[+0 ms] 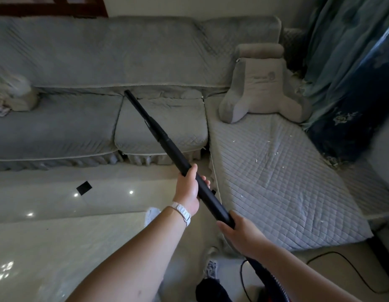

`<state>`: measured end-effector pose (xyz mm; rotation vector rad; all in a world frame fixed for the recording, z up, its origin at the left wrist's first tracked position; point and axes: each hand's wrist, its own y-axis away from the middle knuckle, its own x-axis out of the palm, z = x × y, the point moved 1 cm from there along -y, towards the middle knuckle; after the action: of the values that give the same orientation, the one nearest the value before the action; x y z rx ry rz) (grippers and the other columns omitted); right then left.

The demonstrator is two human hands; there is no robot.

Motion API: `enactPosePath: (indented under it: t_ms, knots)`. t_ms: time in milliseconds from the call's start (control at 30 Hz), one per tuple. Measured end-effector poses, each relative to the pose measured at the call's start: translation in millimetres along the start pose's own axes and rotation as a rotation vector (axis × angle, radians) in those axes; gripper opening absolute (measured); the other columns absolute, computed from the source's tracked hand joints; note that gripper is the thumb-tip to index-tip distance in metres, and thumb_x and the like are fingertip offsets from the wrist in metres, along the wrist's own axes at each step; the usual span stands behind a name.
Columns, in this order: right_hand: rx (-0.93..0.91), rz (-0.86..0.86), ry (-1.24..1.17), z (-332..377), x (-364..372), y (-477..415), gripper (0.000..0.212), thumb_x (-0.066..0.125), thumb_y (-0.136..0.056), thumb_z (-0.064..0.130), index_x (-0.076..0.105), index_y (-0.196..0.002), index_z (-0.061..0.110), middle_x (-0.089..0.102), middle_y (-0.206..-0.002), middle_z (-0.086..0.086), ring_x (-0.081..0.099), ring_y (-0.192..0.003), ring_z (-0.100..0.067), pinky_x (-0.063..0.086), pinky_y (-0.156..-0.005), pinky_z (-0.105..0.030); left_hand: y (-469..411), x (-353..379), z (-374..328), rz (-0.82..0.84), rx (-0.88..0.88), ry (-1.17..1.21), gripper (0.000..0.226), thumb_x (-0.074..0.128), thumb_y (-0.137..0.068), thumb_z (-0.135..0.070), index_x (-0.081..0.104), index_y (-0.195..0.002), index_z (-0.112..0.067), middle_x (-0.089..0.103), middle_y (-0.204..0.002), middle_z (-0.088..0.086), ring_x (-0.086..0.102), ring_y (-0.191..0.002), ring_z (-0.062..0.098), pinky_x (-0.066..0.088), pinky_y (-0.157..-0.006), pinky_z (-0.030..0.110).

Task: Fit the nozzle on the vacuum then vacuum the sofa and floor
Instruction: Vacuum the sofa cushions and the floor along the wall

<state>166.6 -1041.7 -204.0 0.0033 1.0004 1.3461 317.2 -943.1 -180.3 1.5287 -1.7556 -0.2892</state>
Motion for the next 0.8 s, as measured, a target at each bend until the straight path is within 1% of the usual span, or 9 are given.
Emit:
enactPosePath:
  t_ms: [133, 233, 267, 333, 400, 467, 600, 700, 800]
  knots:
    - [-0.024, 0.069, -0.106, 12.1, -25.2, -59.9, 0.018, 0.055, -0.097, 0.049, 0.054, -0.102, 0.031, 0.061, -0.077, 0.003, 0.055, -0.06, -0.009, 0.047, -0.056, -0.025, -56.1, 32.2, -22.3, -0.026, 0.001, -0.043, 0.02, 0.059, -0.1, -0.032, 0.05, -0.099, -0.013, 0.052, -0.067, 0.004, 0.053, -0.056, 0.02, 0.051, -0.058, 0.031]
    - [-0.038, 0.125, -0.175, 27.4, -48.7, -101.8, 0.027, 0.053, -0.099, 0.047, 0.057, -0.111, 0.023, 0.059, -0.078, 0.003, 0.054, -0.064, -0.008, 0.047, -0.061, -0.023, -99.9, 58.0, -40.0, -0.067, -0.018, -0.052, 0.025, 0.06, -0.099, -0.037, 0.053, -0.102, -0.013, 0.056, -0.071, 0.005, 0.057, -0.06, 0.02, 0.052, -0.058, 0.031]
    - [-0.03, 0.139, -0.201, 34.0, -57.1, -112.2, 0.031, 0.051, -0.1, 0.047, 0.056, -0.114, 0.02, 0.062, -0.083, -0.001, 0.055, -0.068, -0.008, 0.047, -0.062, -0.021, -112.6, 67.2, -45.8, -0.081, -0.022, -0.054, 0.027, 0.059, -0.099, -0.039, 0.053, -0.102, -0.013, 0.056, -0.072, 0.006, 0.056, -0.06, 0.02, 0.052, -0.058, 0.032]
    - [0.005, 0.167, -0.3, 47.7, -73.9, -129.8, 0.036, 0.048, -0.102, 0.046, 0.054, -0.12, 0.015, 0.068, -0.104, -0.014, 0.058, -0.077, -0.013, 0.048, -0.064, -0.02, -136.1, 85.3, -58.0, -0.094, -0.027, -0.059, 0.032, 0.055, -0.1, -0.044, 0.054, -0.1, -0.012, 0.057, -0.073, 0.007, 0.056, -0.059, 0.02, 0.051, -0.06, 0.032]
    - [0.041, 0.183, -0.411, 59.9, -91.4, -146.5, 0.034, 0.048, -0.103, 0.044, 0.052, -0.119, 0.014, 0.065, -0.118, -0.023, 0.062, -0.083, -0.021, 0.05, -0.059, -0.017, -156.9, 102.1, -70.5, -0.104, -0.029, -0.063, 0.038, 0.052, -0.101, -0.049, 0.056, -0.101, -0.012, 0.058, -0.073, 0.006, 0.057, -0.06, 0.02, 0.052, -0.064, 0.034]
    - [0.056, 0.166, -0.476, 69.8, -103.8, -163.6, 0.033, 0.048, -0.102, 0.044, 0.053, -0.121, 0.017, 0.068, -0.109, -0.023, 0.066, -0.084, -0.029, 0.051, -0.055, -0.019, -173.5, 113.7, -80.6, -0.109, -0.043, -0.069, 0.042, 0.05, -0.1, -0.053, 0.057, -0.103, -0.012, 0.058, -0.071, 0.004, 0.057, -0.057, 0.019, 0.053, -0.066, 0.034]
    - [0.076, 0.14, -0.549, 85.6, -115.5, -200.5, 0.033, 0.053, -0.099, 0.045, 0.059, -0.112, 0.016, 0.063, -0.084, -0.011, 0.06, -0.066, -0.022, 0.054, -0.056, -0.03, -201.0, 135.9, -103.7, -0.088, -0.031, -0.105, 0.044, 0.047, -0.099, -0.057, 0.057, -0.106, -0.014, 0.056, -0.067, 0.003, 0.054, -0.051, 0.017, 0.052, -0.062, 0.032]
    - [0.068, 0.076, -0.494, 98.5, -121.8, -235.0, 0.024, 0.055, -0.099, 0.042, 0.059, -0.103, 0.019, 0.06, -0.073, -0.005, 0.057, -0.055, -0.015, 0.05, -0.048, -0.025, -226.8, 149.2, -120.3, -0.106, 0.013, -0.172, 0.043, 0.049, -0.098, -0.057, 0.055, -0.105, -0.015, 0.055, -0.068, 0.003, 0.052, -0.049, 0.017, 0.051, -0.057, 0.032]
    - [0.065, 0.027, -0.43, 117.3, -123.7, -271.0, 0.019, 0.054, -0.099, 0.041, 0.056, -0.1, 0.022, 0.062, -0.072, -0.003, 0.058, -0.051, -0.012, 0.05, -0.048, -0.024, -261.7, 158.1, -140.1, -0.117, 0.096, -0.275, 0.033, 0.053, -0.099, -0.048, 0.049, -0.094, -0.015, 0.051, -0.066, 0.004, 0.049, -0.045, 0.017, 0.048, -0.053, 0.032]
